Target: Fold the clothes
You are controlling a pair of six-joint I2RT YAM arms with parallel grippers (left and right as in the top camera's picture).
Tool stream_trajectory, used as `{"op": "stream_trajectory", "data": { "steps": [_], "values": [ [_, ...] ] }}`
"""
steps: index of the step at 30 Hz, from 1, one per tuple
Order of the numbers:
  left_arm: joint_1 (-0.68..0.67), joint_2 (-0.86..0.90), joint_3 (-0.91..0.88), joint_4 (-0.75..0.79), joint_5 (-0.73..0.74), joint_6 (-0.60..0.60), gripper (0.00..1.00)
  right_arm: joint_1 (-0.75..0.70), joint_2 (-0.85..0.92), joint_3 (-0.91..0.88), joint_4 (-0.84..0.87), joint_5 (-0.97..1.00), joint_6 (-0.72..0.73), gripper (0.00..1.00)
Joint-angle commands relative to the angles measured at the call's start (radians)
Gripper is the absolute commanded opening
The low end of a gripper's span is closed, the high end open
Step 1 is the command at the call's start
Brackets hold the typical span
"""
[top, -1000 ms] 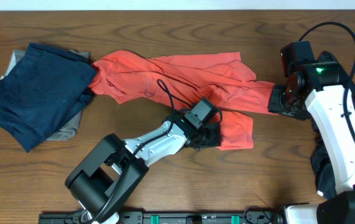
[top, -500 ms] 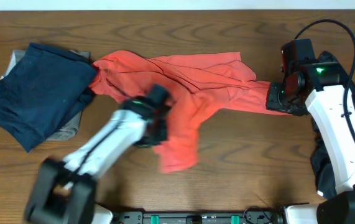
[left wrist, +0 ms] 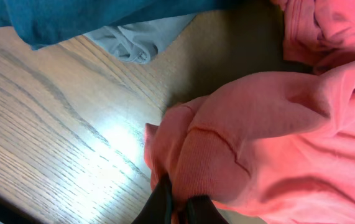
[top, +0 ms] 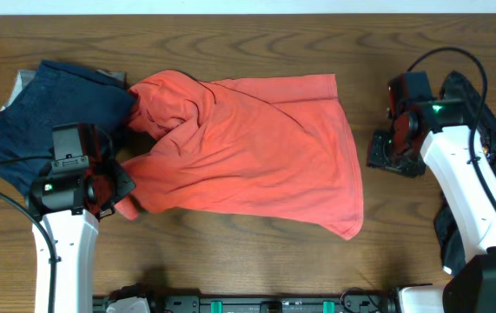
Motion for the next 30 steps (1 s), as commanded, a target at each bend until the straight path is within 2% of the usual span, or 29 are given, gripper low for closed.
{"op": "stream_trajectory", "data": {
  "steps": [1, 5, 8, 14, 23, 30],
  "values": [
    [0.003, 0.016, -0.007, -0.01, 0.003, 0.017, 0.06, -0.007, -0.004, -0.07, 0.001, -0.108, 0.03, 0.48],
    [0.003, 0.047, -0.011, -0.014, 0.003, 0.017, 0.06, 0.009, -0.004, -0.172, 0.0, -0.248, 0.024, 0.49],
    [0.003, 0.071, -0.011, -0.014, 0.003, 0.017, 0.06, 0.027, -0.004, -0.25, 0.01, -0.274, 0.026, 0.52],
    [0.003, 0.1, -0.011, -0.014, 0.004, 0.017, 0.06, 0.045, -0.004, -0.384, 0.111, -0.384, 0.026, 0.52],
    [0.003, 0.1, -0.011, -0.017, 0.006, 0.017, 0.06, 0.067, -0.004, -0.472, 0.183, -0.25, 0.018, 0.51],
    [0.003, 0.1, -0.011, -0.017, 0.006, 0.017, 0.06, 0.142, -0.004, -0.523, 0.307, -0.245, 0.004, 0.51]
  ]
}}
